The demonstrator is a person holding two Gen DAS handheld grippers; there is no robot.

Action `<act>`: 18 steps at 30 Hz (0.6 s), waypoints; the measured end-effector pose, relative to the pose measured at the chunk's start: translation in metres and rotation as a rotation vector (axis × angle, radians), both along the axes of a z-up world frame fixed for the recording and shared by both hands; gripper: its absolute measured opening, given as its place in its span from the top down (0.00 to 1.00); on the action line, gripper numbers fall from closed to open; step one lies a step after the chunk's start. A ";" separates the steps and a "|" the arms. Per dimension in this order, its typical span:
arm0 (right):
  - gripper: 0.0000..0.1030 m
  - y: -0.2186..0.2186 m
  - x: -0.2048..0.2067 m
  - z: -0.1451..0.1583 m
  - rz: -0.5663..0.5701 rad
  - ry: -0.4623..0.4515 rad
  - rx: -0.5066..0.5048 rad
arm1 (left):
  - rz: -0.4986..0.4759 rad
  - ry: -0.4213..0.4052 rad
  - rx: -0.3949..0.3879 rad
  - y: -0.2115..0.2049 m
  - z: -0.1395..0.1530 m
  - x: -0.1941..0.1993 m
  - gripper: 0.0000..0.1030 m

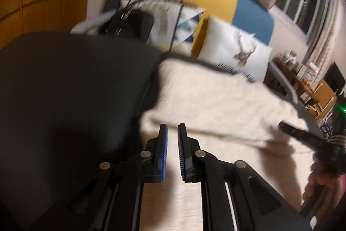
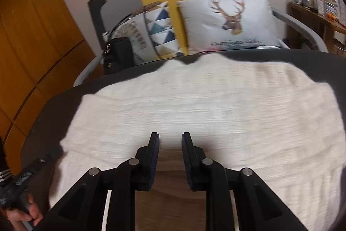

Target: Fold clothes

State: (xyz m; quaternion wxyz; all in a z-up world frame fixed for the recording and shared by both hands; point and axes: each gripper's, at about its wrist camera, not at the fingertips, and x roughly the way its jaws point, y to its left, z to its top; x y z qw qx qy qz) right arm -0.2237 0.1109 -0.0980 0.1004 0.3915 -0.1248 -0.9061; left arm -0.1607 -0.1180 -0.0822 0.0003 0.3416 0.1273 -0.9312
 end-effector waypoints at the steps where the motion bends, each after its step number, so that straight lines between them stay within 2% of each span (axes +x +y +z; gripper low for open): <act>1: 0.80 0.004 0.000 0.000 -0.004 -0.003 0.006 | -0.027 0.011 -0.004 0.009 0.006 -0.009 0.84; 3: 0.80 0.011 0.001 0.001 -0.010 -0.005 0.012 | -0.076 0.025 -0.028 0.024 0.012 -0.028 0.77; 5: 0.80 0.014 -0.001 0.001 -0.001 -0.009 0.018 | -0.119 0.024 -0.127 0.043 0.010 -0.055 0.76; 9: 0.81 0.011 -0.010 -0.005 0.044 -0.032 0.082 | -0.206 -0.099 -0.311 0.073 -0.023 -0.094 0.76; 11: 0.89 0.012 -0.015 -0.012 0.043 -0.052 0.142 | -0.206 -0.104 -0.332 0.075 -0.029 -0.094 0.76; 13: 0.93 0.023 -0.017 -0.017 -0.013 -0.048 0.141 | -0.192 -0.101 -0.345 0.074 -0.030 -0.093 0.69; 16: 0.90 0.034 -0.014 -0.015 -0.044 -0.057 0.035 | -0.181 -0.096 -0.364 0.075 -0.031 -0.092 0.67; 18: 0.90 0.039 0.004 -0.005 -0.037 -0.020 0.010 | -0.179 -0.094 -0.359 0.073 -0.030 -0.091 0.66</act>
